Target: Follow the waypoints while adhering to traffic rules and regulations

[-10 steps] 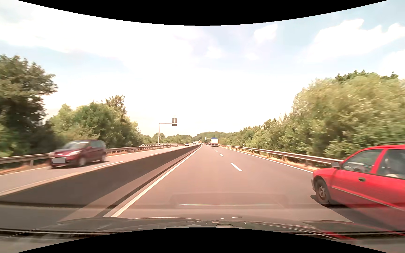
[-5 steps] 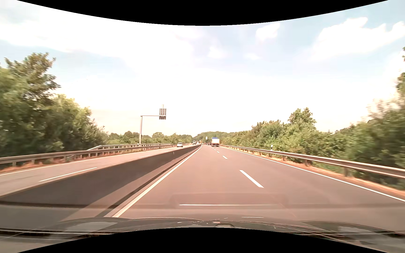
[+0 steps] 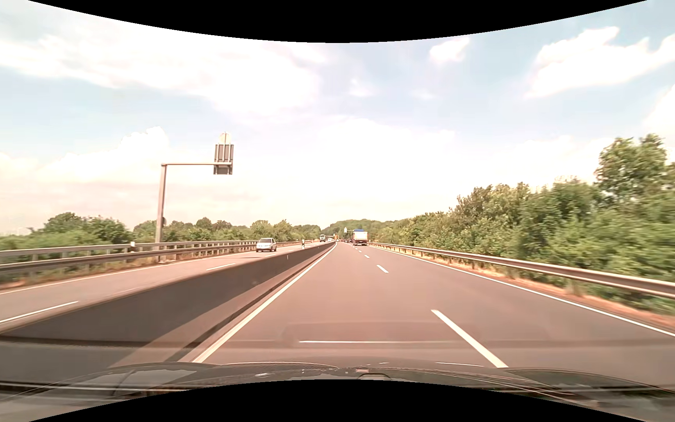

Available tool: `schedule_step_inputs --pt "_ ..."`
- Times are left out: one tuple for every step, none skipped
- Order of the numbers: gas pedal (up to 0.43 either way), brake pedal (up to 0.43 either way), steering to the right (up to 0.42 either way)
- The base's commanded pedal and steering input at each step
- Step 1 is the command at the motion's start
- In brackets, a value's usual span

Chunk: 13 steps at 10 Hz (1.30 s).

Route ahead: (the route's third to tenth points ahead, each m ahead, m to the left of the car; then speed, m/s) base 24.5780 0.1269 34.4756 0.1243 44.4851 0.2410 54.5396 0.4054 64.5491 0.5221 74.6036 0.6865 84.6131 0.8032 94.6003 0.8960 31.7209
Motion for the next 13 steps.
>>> schedule_step_inputs --pt "0.0 0.0 -0.001" --pt "0.0 0.0 -0.001" --pt "0.0 0.0 -0.001" --pt "0.0 0.006 -0.001" --pt "0.0 0.043 -0.001" --pt "0.0 0.085 -0.001" --pt "0.0 0.11 0.0" --pt "0.0 0.116 0.0" --pt "0.0 0.122 0.0" --pt "0.0 0.14 0.0" --pt "0.0 0.14 0.0" --pt "0.0 0.122 0.0" --pt "0.0 0.073 0.0"
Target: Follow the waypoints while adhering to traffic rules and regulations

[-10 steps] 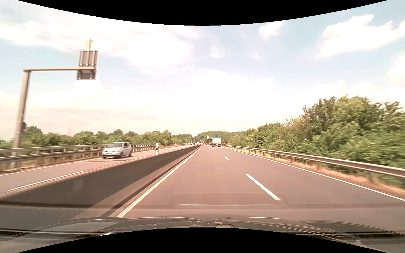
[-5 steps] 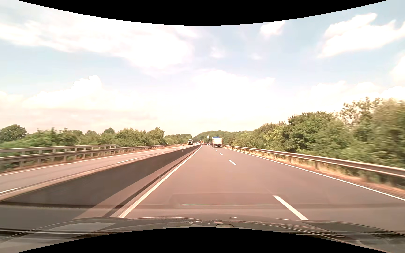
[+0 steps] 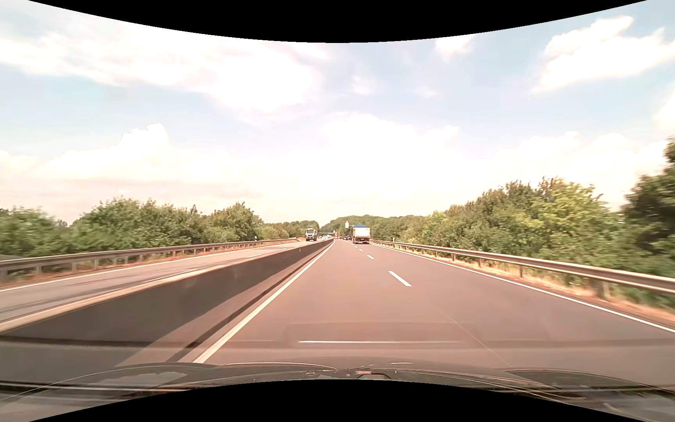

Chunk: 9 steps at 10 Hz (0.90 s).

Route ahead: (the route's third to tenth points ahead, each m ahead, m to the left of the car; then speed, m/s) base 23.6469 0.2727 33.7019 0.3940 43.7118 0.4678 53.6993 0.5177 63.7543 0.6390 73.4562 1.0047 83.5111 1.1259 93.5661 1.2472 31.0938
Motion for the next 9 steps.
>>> schedule_step_inputs --pt "0.0 0.0 0.0" --pt "0.0 0.0 0.0" --pt "0.0 0.0 0.0" --pt "0.0 0.0 0.0" --pt "0.0 0.0 0.0" --pt "0.0 0.0 0.0" --pt "0.0 0.0 0.0" --pt "0.11 0.0 0.0" --pt "0.13 0.0 0.0"
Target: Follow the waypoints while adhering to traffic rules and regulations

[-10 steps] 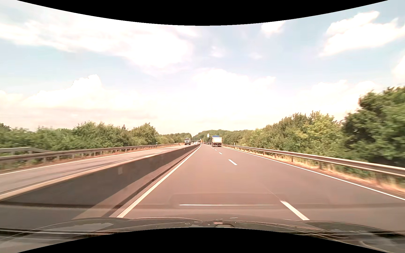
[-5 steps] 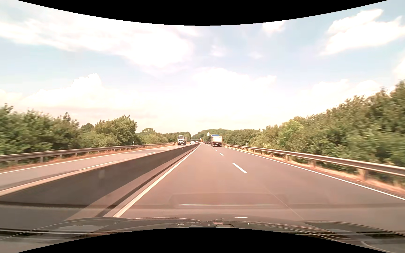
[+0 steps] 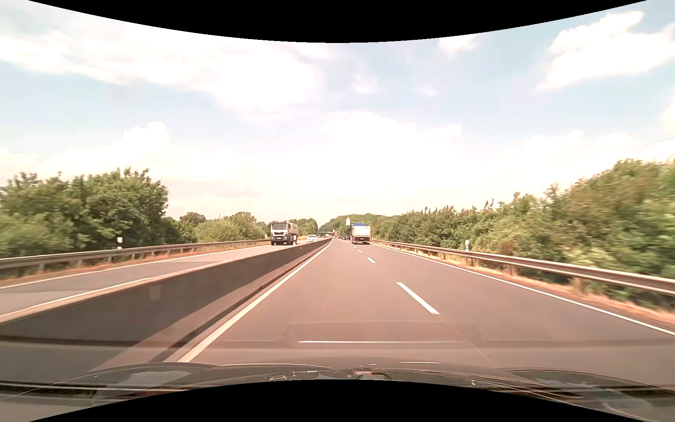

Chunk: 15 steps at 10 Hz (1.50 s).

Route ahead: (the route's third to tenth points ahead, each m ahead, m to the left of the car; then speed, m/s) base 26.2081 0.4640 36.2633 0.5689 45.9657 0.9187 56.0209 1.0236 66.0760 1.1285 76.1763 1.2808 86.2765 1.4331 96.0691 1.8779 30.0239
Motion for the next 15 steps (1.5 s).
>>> schedule_step_inputs --pt "0.13 0.0 0.001" --pt "0.087 0.0 0.004" --pt "0.059 0.0 0.004" --pt "0.059 0.0 0.003" --pt "0.059 0.0 0.003" --pt "0.059 0.0 0.003" --pt "0.067 0.0 0.002" --pt "0.067 0.0 0.002" --pt "0.079 0.0 0.002" --pt "0.079 0.0 0.002" --pt "0.079 0.0 0.002" --pt "0.079 0.0 0.002" --pt "0.079 0.0 0.002" --pt "0.079 0.0 0.002" --pt "0.079 0.0 0.002"
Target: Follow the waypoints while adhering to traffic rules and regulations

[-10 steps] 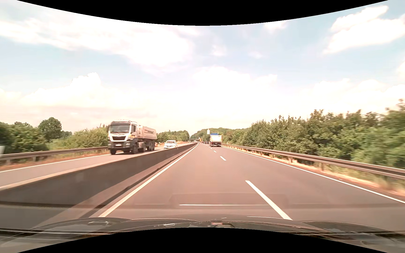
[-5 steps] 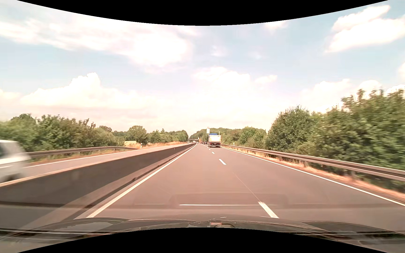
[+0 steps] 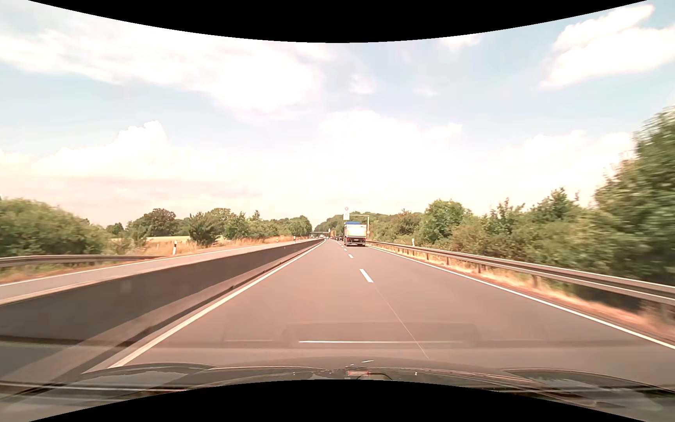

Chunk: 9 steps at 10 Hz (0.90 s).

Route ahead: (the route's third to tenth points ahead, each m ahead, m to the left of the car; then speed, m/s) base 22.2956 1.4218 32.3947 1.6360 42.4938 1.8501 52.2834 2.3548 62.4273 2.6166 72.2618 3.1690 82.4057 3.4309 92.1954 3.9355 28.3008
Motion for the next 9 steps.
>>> schedule_step_inputs --pt "0.079 0.0 0.002" --pt "0.079 0.0 0.002" --pt "0.079 0.0 0.002" --pt "0.079 0.0 0.002" --pt "0.079 0.0 0.002" --pt "0.079 0.0 0.002" --pt "0.079 0.0 0.001" --pt "0.079 0.0 -0.001" --pt "0.079 0.0 -0.002"
